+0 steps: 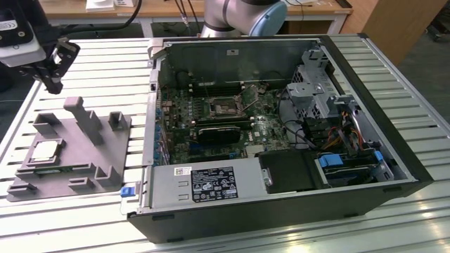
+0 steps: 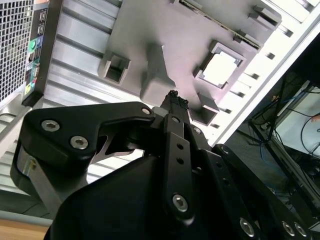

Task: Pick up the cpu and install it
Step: 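Reach for the cpu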

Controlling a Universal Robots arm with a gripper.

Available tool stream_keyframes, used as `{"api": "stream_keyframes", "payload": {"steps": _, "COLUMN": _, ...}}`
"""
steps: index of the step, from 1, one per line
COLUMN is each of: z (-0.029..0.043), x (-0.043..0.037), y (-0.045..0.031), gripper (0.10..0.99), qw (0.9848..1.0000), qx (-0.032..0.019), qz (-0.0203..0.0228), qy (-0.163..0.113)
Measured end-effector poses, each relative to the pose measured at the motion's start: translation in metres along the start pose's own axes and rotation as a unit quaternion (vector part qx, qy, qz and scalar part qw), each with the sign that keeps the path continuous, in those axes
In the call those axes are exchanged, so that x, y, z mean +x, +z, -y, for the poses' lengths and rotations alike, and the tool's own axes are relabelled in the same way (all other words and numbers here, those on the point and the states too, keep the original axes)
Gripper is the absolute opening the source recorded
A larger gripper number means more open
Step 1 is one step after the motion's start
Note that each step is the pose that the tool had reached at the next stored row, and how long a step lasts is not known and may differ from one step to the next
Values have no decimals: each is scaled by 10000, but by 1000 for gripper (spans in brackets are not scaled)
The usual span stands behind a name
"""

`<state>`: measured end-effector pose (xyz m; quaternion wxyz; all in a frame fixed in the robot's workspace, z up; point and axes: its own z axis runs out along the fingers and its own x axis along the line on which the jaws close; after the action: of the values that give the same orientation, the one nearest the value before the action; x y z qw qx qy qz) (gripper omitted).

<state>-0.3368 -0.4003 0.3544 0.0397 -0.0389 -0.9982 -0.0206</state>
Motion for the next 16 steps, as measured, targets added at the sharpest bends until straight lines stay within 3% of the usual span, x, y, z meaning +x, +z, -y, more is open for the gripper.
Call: {"api": "stream_keyframes", "payload": {"steps": 16, "z": 18, "x": 203, "y": 68, "gripper": 106, "qw": 10000, "qx": 0, "qz": 0, "qy": 0}}
